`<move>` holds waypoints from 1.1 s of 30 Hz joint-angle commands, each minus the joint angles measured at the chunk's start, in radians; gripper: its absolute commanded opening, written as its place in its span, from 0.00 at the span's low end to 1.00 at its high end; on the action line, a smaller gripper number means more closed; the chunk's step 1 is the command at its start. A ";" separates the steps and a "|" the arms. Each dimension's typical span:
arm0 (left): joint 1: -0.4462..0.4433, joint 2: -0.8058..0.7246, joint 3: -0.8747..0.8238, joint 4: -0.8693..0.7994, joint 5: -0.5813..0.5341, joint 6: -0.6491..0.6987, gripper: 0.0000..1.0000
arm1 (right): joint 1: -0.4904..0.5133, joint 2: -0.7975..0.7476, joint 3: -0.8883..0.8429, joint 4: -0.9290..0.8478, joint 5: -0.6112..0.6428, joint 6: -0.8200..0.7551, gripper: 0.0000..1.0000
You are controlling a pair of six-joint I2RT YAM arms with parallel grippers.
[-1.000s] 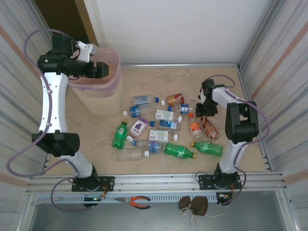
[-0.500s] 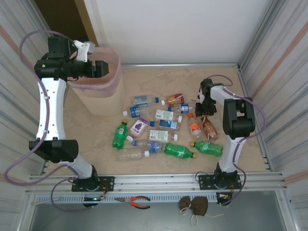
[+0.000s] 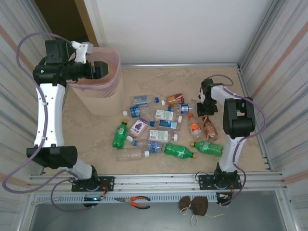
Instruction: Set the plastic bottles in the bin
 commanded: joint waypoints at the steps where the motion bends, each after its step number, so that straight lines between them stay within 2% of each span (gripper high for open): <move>1: 0.002 -0.068 -0.065 0.129 0.061 -0.053 0.76 | -0.017 -0.121 -0.010 -0.026 0.063 0.016 0.25; 6: 0.000 -0.147 -0.203 0.324 0.152 -0.140 0.75 | -0.026 -0.258 -0.002 -0.021 0.086 0.038 0.24; 12: -0.048 -0.220 -0.347 0.542 0.212 -0.222 0.75 | -0.019 -0.424 0.028 -0.004 -0.001 0.088 0.24; 21: -0.245 -0.251 -0.443 0.696 0.145 -0.215 0.76 | 0.046 -0.637 0.040 0.124 -0.238 0.257 0.24; 33: -0.552 -0.113 -0.402 0.783 0.138 -0.210 0.80 | 0.223 -0.780 0.017 0.434 -0.385 0.456 0.26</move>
